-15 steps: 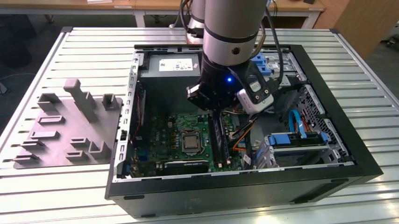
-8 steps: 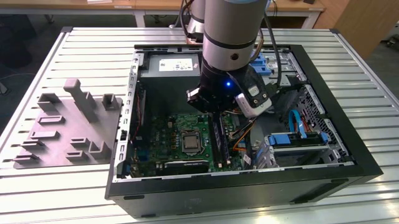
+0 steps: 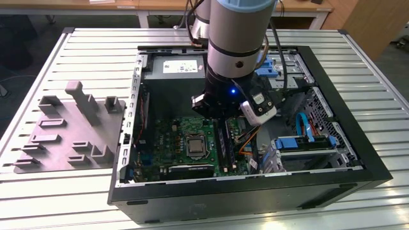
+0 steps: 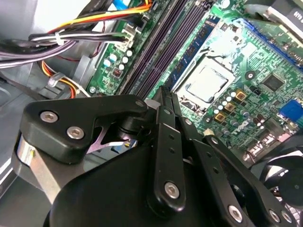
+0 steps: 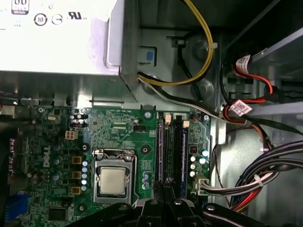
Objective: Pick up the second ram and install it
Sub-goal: 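Insert the second ram into the second slot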
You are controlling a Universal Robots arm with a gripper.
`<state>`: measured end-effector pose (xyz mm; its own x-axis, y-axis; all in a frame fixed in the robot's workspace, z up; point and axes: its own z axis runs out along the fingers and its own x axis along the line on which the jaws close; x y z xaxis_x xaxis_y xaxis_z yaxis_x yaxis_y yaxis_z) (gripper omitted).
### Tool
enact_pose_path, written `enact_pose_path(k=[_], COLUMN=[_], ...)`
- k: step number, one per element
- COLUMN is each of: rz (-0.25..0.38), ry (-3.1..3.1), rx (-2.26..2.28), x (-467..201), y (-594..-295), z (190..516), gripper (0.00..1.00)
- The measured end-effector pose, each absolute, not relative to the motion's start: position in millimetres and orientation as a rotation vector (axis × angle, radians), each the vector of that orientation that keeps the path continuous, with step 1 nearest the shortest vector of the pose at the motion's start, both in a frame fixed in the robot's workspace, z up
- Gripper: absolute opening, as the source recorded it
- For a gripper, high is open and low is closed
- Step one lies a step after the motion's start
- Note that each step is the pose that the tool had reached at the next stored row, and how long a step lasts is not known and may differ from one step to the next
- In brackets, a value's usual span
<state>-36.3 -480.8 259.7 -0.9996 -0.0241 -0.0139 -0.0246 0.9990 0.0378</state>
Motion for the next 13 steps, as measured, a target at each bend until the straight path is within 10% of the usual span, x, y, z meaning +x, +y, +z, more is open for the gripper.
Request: enact_pose_path(k=[13], rz=[0.059], ry=[3.127], rx=[-0.012], x=[-33.6], y=[-486.8], z=[249.2], gripper=[0.11])
